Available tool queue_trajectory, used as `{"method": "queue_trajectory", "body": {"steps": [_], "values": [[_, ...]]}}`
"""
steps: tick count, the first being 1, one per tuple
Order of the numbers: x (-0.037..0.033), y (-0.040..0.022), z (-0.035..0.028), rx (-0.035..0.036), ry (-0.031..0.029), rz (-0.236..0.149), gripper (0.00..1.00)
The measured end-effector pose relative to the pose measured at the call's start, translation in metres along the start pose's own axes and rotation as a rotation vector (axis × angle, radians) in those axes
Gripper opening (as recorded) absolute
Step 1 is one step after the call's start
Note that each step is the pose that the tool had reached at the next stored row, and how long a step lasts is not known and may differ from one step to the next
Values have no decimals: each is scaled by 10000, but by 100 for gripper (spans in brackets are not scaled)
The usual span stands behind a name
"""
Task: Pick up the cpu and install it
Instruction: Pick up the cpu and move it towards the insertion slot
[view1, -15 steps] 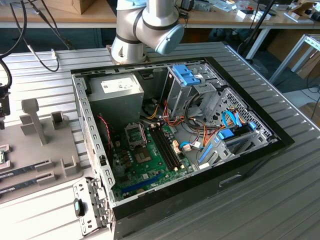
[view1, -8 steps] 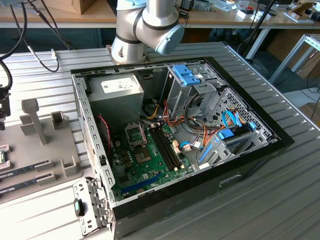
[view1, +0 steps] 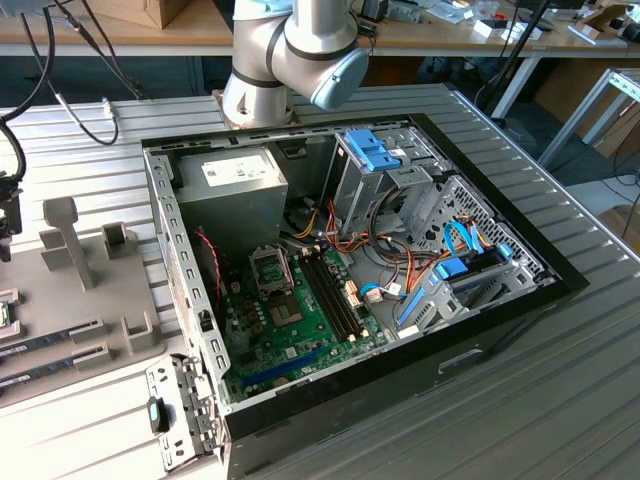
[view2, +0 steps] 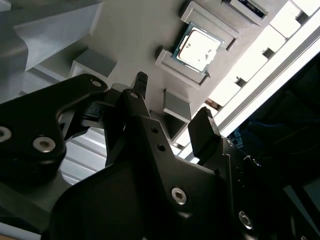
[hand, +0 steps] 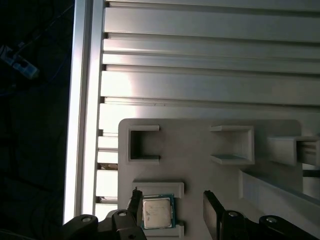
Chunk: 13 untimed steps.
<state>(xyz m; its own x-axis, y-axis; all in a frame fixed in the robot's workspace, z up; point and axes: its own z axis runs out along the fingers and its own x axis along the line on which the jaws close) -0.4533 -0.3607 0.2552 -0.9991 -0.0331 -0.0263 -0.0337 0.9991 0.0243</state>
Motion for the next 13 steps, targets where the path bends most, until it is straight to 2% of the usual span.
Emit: {"method": "queue_trajectory", "body": {"steps": [13], "values": [[22, -64, 39, 0, 0, 1, 60]]}}
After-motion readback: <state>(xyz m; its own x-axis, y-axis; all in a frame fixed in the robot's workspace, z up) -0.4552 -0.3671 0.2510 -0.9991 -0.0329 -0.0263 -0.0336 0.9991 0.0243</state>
